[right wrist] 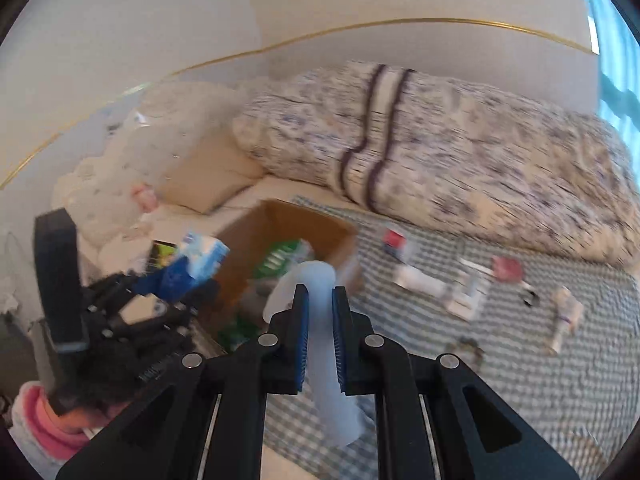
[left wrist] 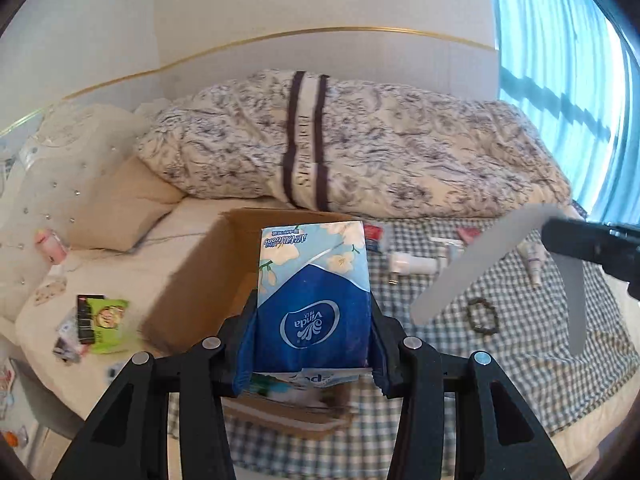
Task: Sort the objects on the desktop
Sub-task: 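Carry the tissue pack and white tube into the cardboard box and open both grippers, then move both grippers back over the checked cloth toward the remaining items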
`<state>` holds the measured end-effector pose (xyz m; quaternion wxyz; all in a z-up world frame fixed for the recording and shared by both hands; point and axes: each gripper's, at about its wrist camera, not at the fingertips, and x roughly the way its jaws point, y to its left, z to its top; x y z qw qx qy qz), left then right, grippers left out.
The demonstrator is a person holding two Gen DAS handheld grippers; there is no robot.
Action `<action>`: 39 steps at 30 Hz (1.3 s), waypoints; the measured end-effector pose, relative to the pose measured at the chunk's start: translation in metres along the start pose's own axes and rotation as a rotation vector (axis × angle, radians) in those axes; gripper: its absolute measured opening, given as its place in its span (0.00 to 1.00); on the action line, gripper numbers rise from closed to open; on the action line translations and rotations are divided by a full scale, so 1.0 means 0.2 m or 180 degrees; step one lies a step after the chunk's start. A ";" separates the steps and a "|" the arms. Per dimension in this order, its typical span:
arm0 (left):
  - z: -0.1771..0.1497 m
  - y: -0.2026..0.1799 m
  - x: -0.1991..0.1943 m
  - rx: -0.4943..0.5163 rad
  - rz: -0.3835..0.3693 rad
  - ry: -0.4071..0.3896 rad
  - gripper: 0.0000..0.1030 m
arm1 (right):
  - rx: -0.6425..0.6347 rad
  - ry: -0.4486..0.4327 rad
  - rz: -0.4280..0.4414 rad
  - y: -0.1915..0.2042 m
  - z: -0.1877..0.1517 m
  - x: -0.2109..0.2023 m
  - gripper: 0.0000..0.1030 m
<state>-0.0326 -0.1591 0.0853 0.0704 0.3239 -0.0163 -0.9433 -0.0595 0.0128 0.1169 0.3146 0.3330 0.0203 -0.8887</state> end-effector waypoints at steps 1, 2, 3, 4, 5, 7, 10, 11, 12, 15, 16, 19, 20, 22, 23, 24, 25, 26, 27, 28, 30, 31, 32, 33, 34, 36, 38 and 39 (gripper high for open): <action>0.01 0.05 0.02 -0.0031 0.0029 0.0012 0.46 | -0.0028 0.0008 0.0037 0.04 0.02 0.04 0.10; 0.01 0.09 0.03 -0.0066 0.0050 0.0021 0.46 | -0.0046 0.0018 0.0084 0.08 0.05 0.08 0.10; 0.01 0.13 0.06 -0.0088 0.0064 0.0039 0.46 | -0.0054 0.0046 0.0147 0.12 0.08 0.14 0.10; 0.00 0.16 0.08 -0.0106 0.0083 0.0058 0.46 | -0.0055 0.0069 0.0189 0.15 0.10 0.18 0.10; 0.00 0.19 0.11 -0.0130 0.0107 0.0080 0.46 | -0.0058 0.0096 0.0219 0.18 0.12 0.23 0.10; -0.01 0.25 0.17 -0.0174 0.0134 0.0149 0.46 | -0.0075 0.0195 0.0257 0.23 0.15 0.36 0.10; -0.04 0.32 0.27 -0.0218 0.0154 0.0239 0.46 | -0.0049 0.0292 0.0319 0.27 0.17 0.51 0.10; -0.05 0.34 0.30 -0.0227 0.0158 0.0269 0.46 | -0.0026 0.0327 0.0332 0.27 0.17 0.56 0.11; -0.05 0.35 0.34 -0.0238 0.0151 0.0297 0.46 | 0.0003 0.0359 0.0337 0.27 0.18 0.61 0.12; -0.07 0.37 0.43 -0.0215 0.0094 0.0363 0.51 | 0.0088 0.0435 0.0338 0.26 0.20 0.73 0.37; -0.07 0.36 0.44 -0.0185 0.0086 0.0372 0.57 | 0.0117 0.0432 0.0313 0.26 0.21 0.75 0.50; -0.07 0.36 0.50 -0.0134 0.0132 0.0370 0.97 | 0.0161 0.0339 0.0064 0.22 0.22 0.78 0.81; -0.07 0.35 0.50 -0.0126 0.0159 0.0332 0.97 | 0.0171 0.0341 0.0094 0.20 0.22 0.79 0.81; -0.06 0.34 0.52 -0.0100 0.0140 0.0330 0.97 | 0.0219 0.0358 0.0121 0.15 0.22 0.80 0.81; -0.05 0.34 0.53 -0.0100 0.0138 0.0346 0.97 | 0.0248 0.0342 0.0108 0.13 0.21 0.79 0.81; -0.04 0.33 0.54 -0.0099 0.0135 0.0355 0.97 | 0.0253 0.0327 0.0103 0.10 0.21 0.79 0.81; -0.03 0.32 0.55 -0.0102 0.0137 0.0361 0.97 | 0.0251 0.0312 0.0086 0.08 0.20 0.79 0.81; -0.02 0.31 0.56 -0.0107 0.0141 0.0360 0.97 | 0.0255 0.0293 0.0058 0.05 0.19 0.78 0.81; -0.02 0.30 0.56 -0.0115 0.0138 0.0351 0.97 | 0.0261 0.0274 0.0024 0.02 0.19 0.77 0.81; 0.00 0.29 0.56 -0.0137 0.0140 0.0337 0.97 | 0.0278 0.0238 -0.0025 -0.01 0.18 0.74 0.81; 0.02 0.26 0.56 -0.0191 0.0125 0.0310 0.97 | 0.0312 0.0164 -0.0115 -0.11 0.14 0.67 0.81; 0.04 0.22 0.55 -0.0219 0.0113 0.0283 0.97 | 0.0327 0.0142 -0.0154 -0.16 0.12 0.62 0.81; 0.05 0.19 0.55 -0.0241 0.0104 0.0263 0.97 | 0.0349 0.0114 -0.0208 -0.22 0.10 0.57 0.81; 0.06 0.15 0.54 -0.0254 0.0090 0.0252 0.97 | 0.0376 0.0059 -0.0272 -0.28 0.07 0.51 0.81; 0.07 0.11 0.53 -0.0264 0.0074 0.0239 0.97 | 0.0414 -0.0025 -0.0354 -0.36 0.05 0.44 0.81; 0.07 -0.01 0.51 -0.0281 -0.0002 0.0205 0.97 | 0.0542 -0.0250 -0.0598 -0.52 -0.02 0.27 0.82; 0.06 -0.13 0.50 -0.0258 -0.0091 0.0195 0.98 | 0.0674 -0.0447 -0.0747 -0.68 -0.11 0.11 0.87; 0.05 -0.19 0.49 -0.0228 -0.0131 0.0202 0.98 | 0.0722 -0.0515 -0.0791 -0.75 -0.16 0.05 0.91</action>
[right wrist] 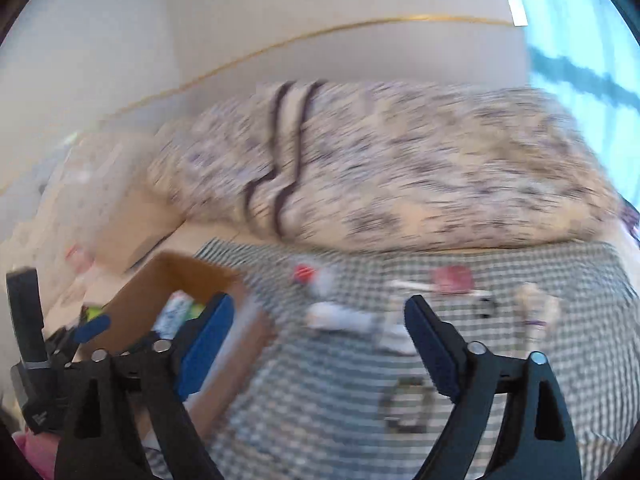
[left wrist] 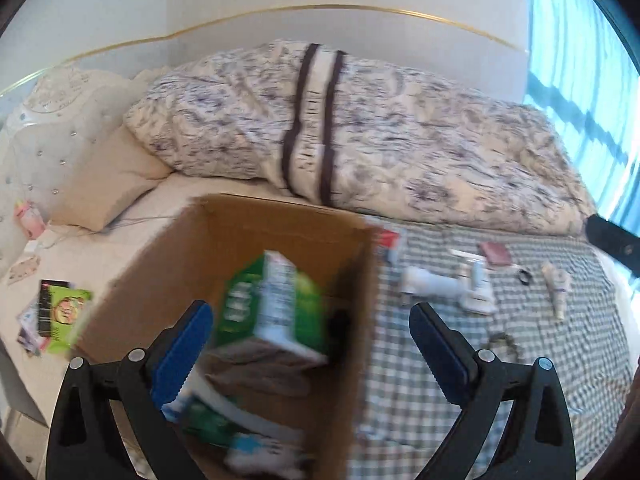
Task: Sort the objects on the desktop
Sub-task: 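Move both grippers back over the checked cloth toward the remaining items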
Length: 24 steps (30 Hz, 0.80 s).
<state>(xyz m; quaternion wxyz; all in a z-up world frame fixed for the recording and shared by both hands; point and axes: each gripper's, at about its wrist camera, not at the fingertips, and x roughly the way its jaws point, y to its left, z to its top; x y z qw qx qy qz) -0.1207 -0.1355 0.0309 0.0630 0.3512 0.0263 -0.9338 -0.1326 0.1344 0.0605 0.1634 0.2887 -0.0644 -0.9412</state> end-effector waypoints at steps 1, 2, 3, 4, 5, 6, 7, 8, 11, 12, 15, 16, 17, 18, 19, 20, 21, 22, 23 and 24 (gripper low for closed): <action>-0.01 -0.06 0.00 0.0035 -0.0026 0.0015 0.98 | 0.0038 -0.0052 -0.0096 -0.11 -0.04 -0.06 0.93; -0.03 -0.12 0.00 0.0072 -0.0053 0.0038 0.98 | 0.0046 -0.0076 -0.0238 -0.20 -0.07 -0.10 0.94; -0.05 -0.18 0.01 0.0097 -0.0087 0.0066 0.98 | 0.0028 -0.0076 -0.0396 -0.26 -0.11 -0.12 0.94; -0.07 -0.23 0.01 0.0106 -0.0119 0.0092 0.98 | -0.0016 -0.0027 -0.0645 -0.35 -0.15 -0.15 0.94; -0.09 -0.29 0.02 0.0111 -0.0165 0.0125 0.98 | -0.0052 0.0042 -0.0838 -0.42 -0.20 -0.17 0.94; -0.12 -0.35 0.03 0.0121 -0.0219 0.0166 0.98 | -0.0063 0.0124 -0.0970 -0.49 -0.24 -0.18 0.94; -0.14 -0.40 0.04 0.0133 -0.0248 0.0198 0.98 | -0.0055 0.0187 -0.1057 -0.54 -0.27 -0.20 0.94; -0.18 -0.47 0.05 0.0158 -0.0265 0.0220 0.98 | -0.0033 0.0258 -0.1102 -0.59 -0.31 -0.21 0.94; -0.25 -0.63 0.08 0.0247 -0.0311 0.0247 0.98 | 0.0004 0.0376 -0.1122 -0.72 -0.40 -0.24 0.94; -0.27 -0.69 0.10 0.0276 -0.0343 0.0279 0.98 | 0.0007 0.0381 -0.1135 -0.76 -0.42 -0.24 0.94; -0.32 -0.84 0.18 0.0354 -0.0415 0.0385 0.98 | 0.0054 0.0435 -0.1127 -0.84 -0.42 -0.23 0.94; -0.33 -0.88 0.21 0.0373 -0.0410 0.0404 0.98 | 0.0083 0.0435 -0.1101 -0.87 -0.41 -0.22 0.94; -0.34 -0.91 0.23 0.0383 -0.0410 0.0426 0.98 | 0.0111 0.0433 -0.1065 -0.89 -0.40 -0.21 0.94; -0.34 -0.94 0.26 0.0385 -0.0421 0.0452 0.98 | 0.0129 0.0436 -0.1037 -0.91 -0.39 -0.20 0.94; -0.35 -0.96 0.29 0.0380 -0.0424 0.0471 0.98 | 0.0142 0.0445 -0.1032 -0.94 -0.38 -0.19 0.94; -0.35 -0.98 0.32 0.0371 -0.0414 0.0488 0.98 | 0.0147 0.0464 -0.1033 -0.96 -0.37 -0.15 0.94; -0.36 -0.99 0.35 0.0365 -0.0398 0.0504 0.98 | 0.0143 0.0488 -0.1027 -0.97 -0.36 -0.12 0.94; -0.36 -1.00 0.39 0.0365 -0.0376 0.0526 0.98 | 0.0130 0.0519 -0.1021 -0.99 -0.35 -0.08 0.94; -0.37 -1.01 0.43 0.0373 -0.0349 0.0554 0.98 | 0.0115 0.0541 -0.1019 -0.99 -0.34 -0.03 0.94; -0.38 -1.02 0.47 0.0388 -0.0324 0.0587 0.98 | 0.0105 0.0558 -0.1014 -1.00 -0.33 0.01 0.94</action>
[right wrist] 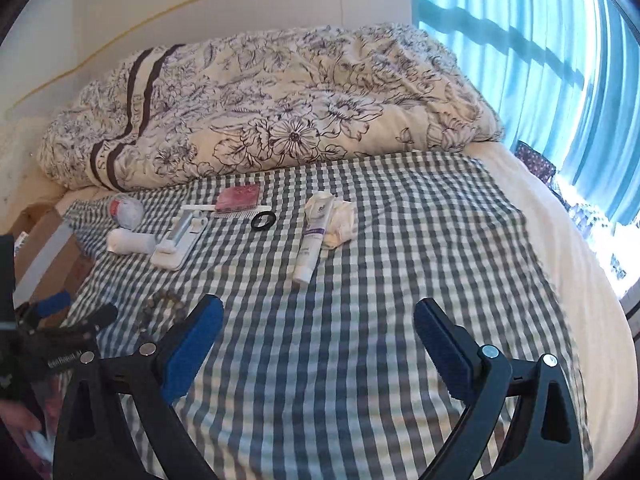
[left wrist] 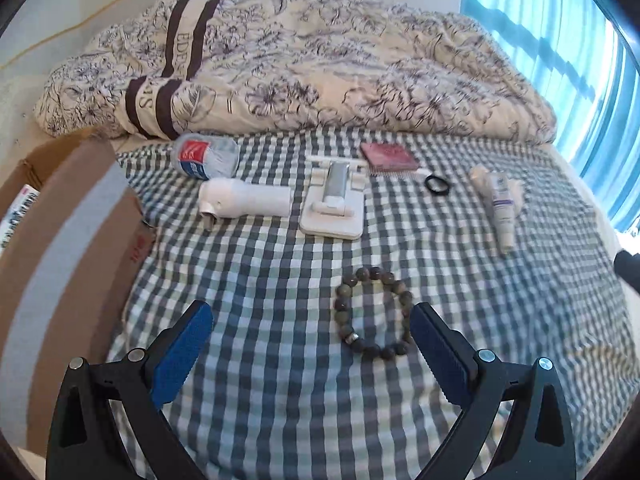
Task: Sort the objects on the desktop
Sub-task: 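Move both grippers back over the checked cloth toward the remaining items, then grasp the white BOP toothpaste tube with the right gripper while the left gripper grasps the bead bracelet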
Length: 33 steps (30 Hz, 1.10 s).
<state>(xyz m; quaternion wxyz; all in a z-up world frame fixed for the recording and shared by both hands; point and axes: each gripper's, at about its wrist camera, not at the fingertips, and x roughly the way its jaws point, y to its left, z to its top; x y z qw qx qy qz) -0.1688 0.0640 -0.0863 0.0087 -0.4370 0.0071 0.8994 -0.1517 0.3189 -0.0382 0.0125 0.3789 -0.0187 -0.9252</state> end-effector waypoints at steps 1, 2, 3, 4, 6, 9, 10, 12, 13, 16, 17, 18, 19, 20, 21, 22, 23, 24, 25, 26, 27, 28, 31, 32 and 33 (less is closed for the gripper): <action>0.00 0.00 0.04 0.0011 0.0016 0.0036 0.98 | -0.0012 0.0030 0.0017 0.01 0.02 0.05 0.94; -0.01 0.00 0.07 0.0024 0.0025 0.0073 0.98 | -0.0019 0.0053 0.0030 0.03 0.04 0.10 0.94; -0.01 0.00 0.11 0.0035 0.0036 0.0108 0.98 | -0.0028 0.0084 0.0040 0.04 0.06 0.16 0.94; -0.02 0.00 0.15 0.0041 0.0049 0.0143 0.98 | -0.0036 0.0112 0.0047 0.05 0.07 0.21 0.94; -0.02 0.00 0.21 0.0037 0.0063 0.0202 0.98 | -0.0047 0.0168 0.0054 0.07 0.11 0.31 0.94; -0.02 0.01 0.30 0.0029 0.0073 0.0278 0.98 | -0.0046 0.0265 0.0037 0.10 0.15 0.45 0.94; -0.02 0.01 0.32 0.0031 0.0077 0.0294 0.98 | -0.0044 0.0287 0.0032 0.11 0.16 0.49 0.94; -0.02 0.01 0.36 0.0041 0.0080 0.0321 0.98 | -0.0048 0.0339 0.0012 0.12 0.17 0.56 0.94; -0.02 0.00 0.38 0.0045 0.0078 0.0330 0.98 | -0.0046 0.0366 -0.0008 0.13 0.17 0.60 0.94; -0.02 -0.02 0.41 0.0092 0.0055 0.0327 0.98 | -0.0030 0.0442 -0.0044 0.14 0.17 0.68 0.93; -0.02 -0.02 0.42 0.0113 0.0045 0.0310 0.97 | -0.0027 0.0470 -0.0052 0.14 0.17 0.71 0.91; -0.02 -0.02 0.42 0.0126 0.0016 0.0298 0.95 | -0.0025 0.0500 -0.0062 0.14 0.16 0.73 0.88; -0.01 -0.02 0.43 0.0130 -0.0044 0.0301 0.86 | -0.0021 0.0532 -0.0065 0.13 0.16 0.75 0.85; -0.01 -0.03 0.42 0.0138 -0.0105 0.0300 0.77 | -0.0013 0.0578 -0.0050 0.13 0.15 0.77 0.75; -0.01 -0.03 0.42 0.0158 -0.0138 0.0280 0.72 | 0.0000 0.0628 -0.0038 0.13 0.14 0.79 0.60; 0.00 -0.05 0.41 0.0194 -0.0156 0.0266 0.56 | 0.0016 0.0680 -0.0040 0.13 0.12 0.82 0.51; 0.00 -0.06 0.40 0.0245 -0.0173 0.0254 0.43 | 0.0024 0.0724 -0.0058 0.12 0.11 0.84 0.42; 0.00 -0.08 0.39 0.0291 -0.0184 0.0252 0.37 | 0.0024 0.0732 -0.0074 0.12 0.10 0.85 0.39; 0.00 -0.09 0.39 0.0326 -0.0196 0.0253 0.26 | 0.0027 0.0711 -0.0083 0.12 0.09 0.84 0.37; 0.00 -0.10 0.39 0.0340 -0.0203 0.0238 0.11 | 0.0049 0.0697 -0.0072 0.11 0.09 0.83 0.24; 0.00 -0.11 0.38 0.0339 -0.0214 0.0228 0.11 | 0.0087 0.0695 -0.0042 0.10 0.09 0.82 0.21; 0.00 -0.11 0.37 0.0333 -0.0228 0.0221 0.10 | 0.0121 0.0692 -0.0022 0.09 0.10 0.81 0.21; 0.00 -0.10 0.33 0.0303 -0.0331 0.0200 0.10 | 0.0176 0.0633 0.0013 0.06 0.10 0.74 0.21; 0.00 -0.11 0.31 0.0304 -0.0337 0.0185 0.10 | 0.0195 0.0595 0.0032 0.04 0.11 0.70 0.21; 0.01 -0.11 0.28 0.0311 -0.0331 0.0157 0.10 | 0.0215 0.0568 0.0054 0.03 0.11 0.67 0.21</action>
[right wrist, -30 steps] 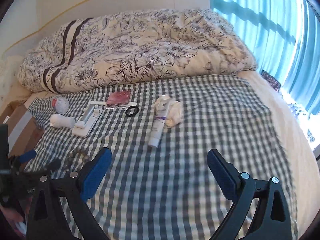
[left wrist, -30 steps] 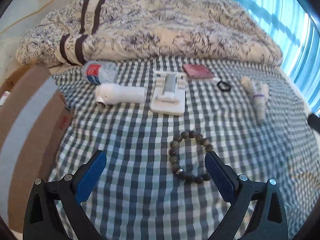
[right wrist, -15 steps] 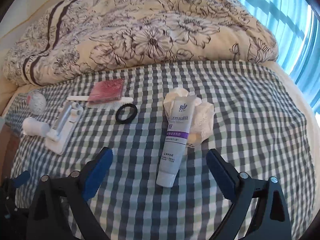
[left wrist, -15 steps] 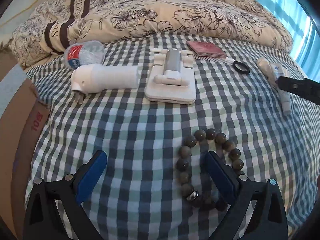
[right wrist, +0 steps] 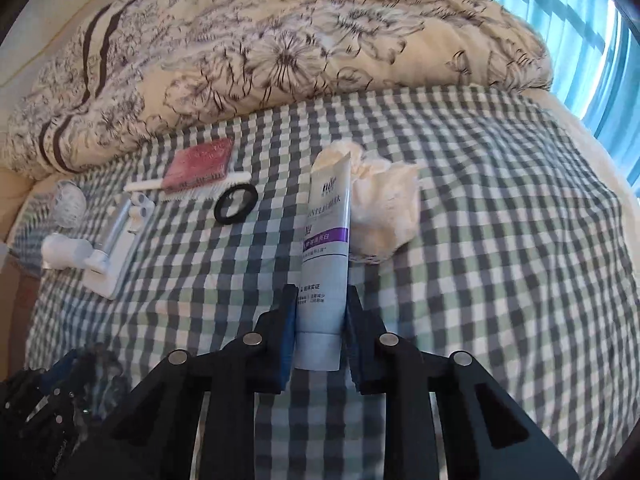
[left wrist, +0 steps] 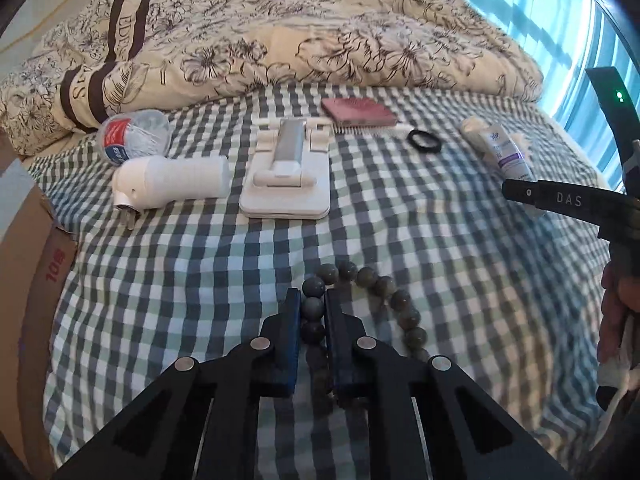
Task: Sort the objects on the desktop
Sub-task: 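Grasp the white BOP toothpaste tube with the right gripper while the left gripper grasps the bead bracelet, then carry the toothpaste tube and bracelet into the cardboard box and release both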
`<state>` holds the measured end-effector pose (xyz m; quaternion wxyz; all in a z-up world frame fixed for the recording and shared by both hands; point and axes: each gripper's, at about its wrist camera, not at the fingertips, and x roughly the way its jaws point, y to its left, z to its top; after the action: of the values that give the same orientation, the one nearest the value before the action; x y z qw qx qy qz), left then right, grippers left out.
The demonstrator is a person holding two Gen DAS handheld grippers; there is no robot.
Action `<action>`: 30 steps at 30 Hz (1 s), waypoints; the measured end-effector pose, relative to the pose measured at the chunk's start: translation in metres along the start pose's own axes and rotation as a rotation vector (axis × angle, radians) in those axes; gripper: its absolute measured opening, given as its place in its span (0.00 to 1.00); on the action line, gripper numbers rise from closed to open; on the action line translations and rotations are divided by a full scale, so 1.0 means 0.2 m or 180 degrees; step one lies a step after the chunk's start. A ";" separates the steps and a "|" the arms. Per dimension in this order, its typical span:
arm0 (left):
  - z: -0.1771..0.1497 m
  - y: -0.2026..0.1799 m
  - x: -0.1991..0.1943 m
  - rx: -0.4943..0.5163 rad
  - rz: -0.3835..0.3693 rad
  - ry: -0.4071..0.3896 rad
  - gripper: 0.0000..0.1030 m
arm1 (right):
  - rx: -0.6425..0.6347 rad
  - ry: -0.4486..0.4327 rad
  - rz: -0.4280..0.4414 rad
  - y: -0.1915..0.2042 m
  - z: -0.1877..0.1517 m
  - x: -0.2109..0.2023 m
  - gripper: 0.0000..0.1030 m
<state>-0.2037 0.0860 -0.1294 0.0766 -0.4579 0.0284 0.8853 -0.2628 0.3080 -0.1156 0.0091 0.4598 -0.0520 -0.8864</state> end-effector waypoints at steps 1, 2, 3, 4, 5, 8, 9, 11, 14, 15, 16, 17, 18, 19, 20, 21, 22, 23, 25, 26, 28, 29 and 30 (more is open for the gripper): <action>0.00 0.00 -0.03 0.0002 0.0014 -0.0041 0.10 | 0.0015 -0.0017 0.0021 -0.01 0.00 -0.03 0.21; 0.01 0.00 -0.06 0.0006 0.0009 -0.0076 0.10 | 0.0034 -0.0047 0.0041 -0.02 0.00 -0.06 0.21; 0.02 0.00 -0.09 0.0008 0.0000 -0.0096 0.10 | 0.0051 -0.0068 0.0065 -0.03 0.00 -0.09 0.21; 0.02 -0.01 -0.12 0.0008 0.0008 -0.0124 0.10 | 0.0068 -0.0082 0.0097 -0.04 0.00 -0.12 0.21; 0.03 -0.01 -0.15 0.0013 0.0011 -0.0159 0.10 | 0.0090 -0.0099 0.0131 -0.05 -0.01 -0.15 0.21; 0.05 -0.01 -0.24 0.0031 0.0022 -0.0235 0.10 | 0.0112 -0.0137 0.0195 -0.04 -0.02 -0.24 0.21; 0.06 0.00 -0.27 0.0036 0.0032 -0.0256 0.10 | 0.0107 -0.0154 0.0200 -0.04 -0.02 -0.27 0.21; 0.07 0.00 -0.34 0.0024 0.0026 -0.0325 0.10 | 0.0098 -0.0184 0.0235 -0.01 -0.03 -0.33 0.21; 0.07 0.02 -0.43 0.0023 0.0060 -0.0391 0.10 | 0.0070 -0.0212 0.0282 0.03 -0.05 -0.42 0.21; 0.07 0.02 -0.46 0.0018 0.0077 -0.0410 0.10 | 0.0054 -0.0225 0.0295 0.05 -0.06 -0.46 0.21; 0.08 0.04 -0.50 0.0003 0.0090 -0.0437 0.10 | 0.0029 -0.0237 0.0317 0.08 -0.07 -0.49 0.21; 0.08 0.06 -0.55 -0.0025 0.0100 -0.0472 0.10 | 0.0001 -0.0246 0.0339 0.11 -0.08 -0.53 0.21; 0.08 0.08 -0.58 -0.0049 0.0097 -0.0499 0.10 | -0.0025 -0.0258 0.0363 0.14 -0.08 -0.56 0.21; 0.08 0.10 -0.62 -0.0068 0.0100 -0.0525 0.10 | -0.0051 -0.0276 0.0395 0.17 -0.09 -0.59 0.21; 0.08 0.13 -0.66 -0.0091 0.0118 -0.0560 0.10 | -0.0101 -0.0277 0.0441 0.23 -0.10 -0.63 0.21; 0.08 0.16 -0.71 -0.0106 0.0139 -0.0593 0.10 | -0.0157 -0.0282 0.0483 0.29 -0.12 -0.66 0.21; 0.08 0.19 -0.76 -0.0125 0.0167 -0.0622 0.10 | -0.0213 -0.0284 0.0515 0.34 -0.13 -0.69 0.21; 0.07 0.23 -0.81 -0.0154 0.0195 -0.0647 0.10 | -0.0280 -0.0280 0.0548 0.40 -0.14 -0.71 0.21; 0.06 0.31 -0.88 -0.0213 0.0229 -0.0670 0.10 | -0.0435 -0.0284 0.0649 0.54 -0.17 -0.78 0.21; 0.05 0.36 -0.92 -0.0239 0.0253 -0.0684 0.10 | -0.0505 -0.0279 0.0710 0.62 -0.19 -0.80 0.21; 0.04 0.45 -1.01 -0.0282 0.0325 -0.0722 0.10 | -0.0620 -0.0275 0.0820 0.77 -0.22 -0.85 0.21; 0.04 0.51 -1.05 -0.0299 0.0370 -0.0751 0.10 | -0.0680 -0.0282 0.0876 0.85 -0.23 -0.87 0.21; 0.03 0.56 -1.09 -0.0318 0.0401 -0.0775 0.10 | -0.0752 -0.0291 0.0942 0.95 -0.24 -0.90 0.21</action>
<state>-0.1024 -0.0477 0.0504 0.0008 -0.3476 0.0035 0.9376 -0.1261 0.1274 0.0225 0.1909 0.4022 -0.0151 -0.8953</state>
